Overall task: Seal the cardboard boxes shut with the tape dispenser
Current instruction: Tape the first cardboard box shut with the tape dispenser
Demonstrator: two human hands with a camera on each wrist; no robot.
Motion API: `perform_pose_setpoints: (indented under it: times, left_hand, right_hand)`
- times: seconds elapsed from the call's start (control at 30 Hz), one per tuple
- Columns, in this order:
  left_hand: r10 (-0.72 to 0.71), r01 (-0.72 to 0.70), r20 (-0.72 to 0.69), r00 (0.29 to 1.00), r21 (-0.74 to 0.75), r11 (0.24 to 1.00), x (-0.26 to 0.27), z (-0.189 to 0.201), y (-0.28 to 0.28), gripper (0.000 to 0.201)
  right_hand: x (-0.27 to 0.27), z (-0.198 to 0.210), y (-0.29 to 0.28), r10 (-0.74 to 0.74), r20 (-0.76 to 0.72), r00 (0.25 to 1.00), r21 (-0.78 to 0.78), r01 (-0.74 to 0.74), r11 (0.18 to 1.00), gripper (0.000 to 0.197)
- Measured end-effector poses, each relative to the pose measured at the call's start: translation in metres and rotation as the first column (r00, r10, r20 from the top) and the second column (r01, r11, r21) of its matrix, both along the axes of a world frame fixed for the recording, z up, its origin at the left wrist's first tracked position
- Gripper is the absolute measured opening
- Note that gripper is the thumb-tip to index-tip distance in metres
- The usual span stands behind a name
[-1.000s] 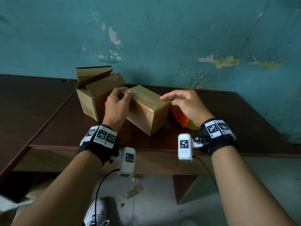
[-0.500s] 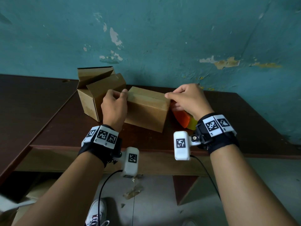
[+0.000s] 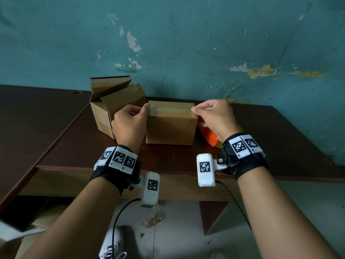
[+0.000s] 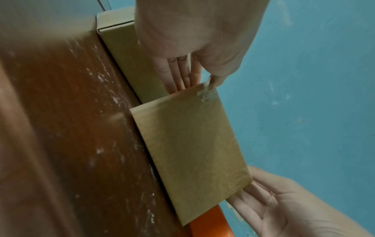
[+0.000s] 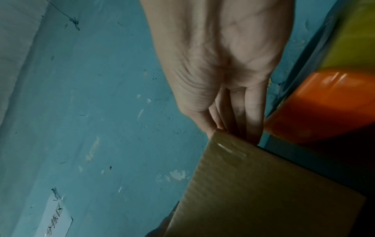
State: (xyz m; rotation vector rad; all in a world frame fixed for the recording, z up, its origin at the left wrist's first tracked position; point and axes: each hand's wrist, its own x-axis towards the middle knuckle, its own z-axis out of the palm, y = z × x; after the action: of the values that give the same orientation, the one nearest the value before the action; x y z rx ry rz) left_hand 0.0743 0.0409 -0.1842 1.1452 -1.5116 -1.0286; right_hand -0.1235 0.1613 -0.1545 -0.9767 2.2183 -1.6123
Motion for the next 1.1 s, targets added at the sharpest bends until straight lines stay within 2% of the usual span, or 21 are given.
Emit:
perform_pose_setpoints:
  times: [0.33, 0.53, 0.63, 0.87, 1.1]
  left_hand:
    - [0.054, -0.05, 0.082, 0.995, -0.049, 0.998, -0.002, 0.004, 0.003, 0.033]
    - [0.018, -0.012, 0.12, 0.993, -0.05, 0.999, -0.004, 0.006, -0.002, 0.028]
    - [0.007, -0.002, 0.126, 0.992, -0.042, 0.999, -0.004, 0.008, -0.001, 0.028]
    - [0.03, -0.026, 0.174, 0.984, -0.023, 0.999, -0.006, 0.016, 0.008, 0.028]
    - [0.062, -0.075, 0.221, 0.973, 0.052, 0.996, -0.012, 0.04, 0.019, 0.024]
  right_hand:
    - [-0.001, -0.006, -0.007, -0.05, 0.126, 0.991, -0.012, 0.052, 0.999, 0.012]
    - [0.003, -0.006, -0.005, -0.048, 0.204, 0.978, -0.03, 0.055, 0.998, 0.011]
    - [0.007, -0.005, -0.001, -0.06, 0.231, 0.971, -0.041, 0.071, 0.997, 0.018]
    - [0.017, 0.0, 0.005, -0.107, 0.217, 0.97, -0.027, 0.115, 0.993, 0.023]
    - [0.017, 0.013, -0.002, -0.144, 0.107, 0.984, 0.071, 0.137, 0.988, 0.01]
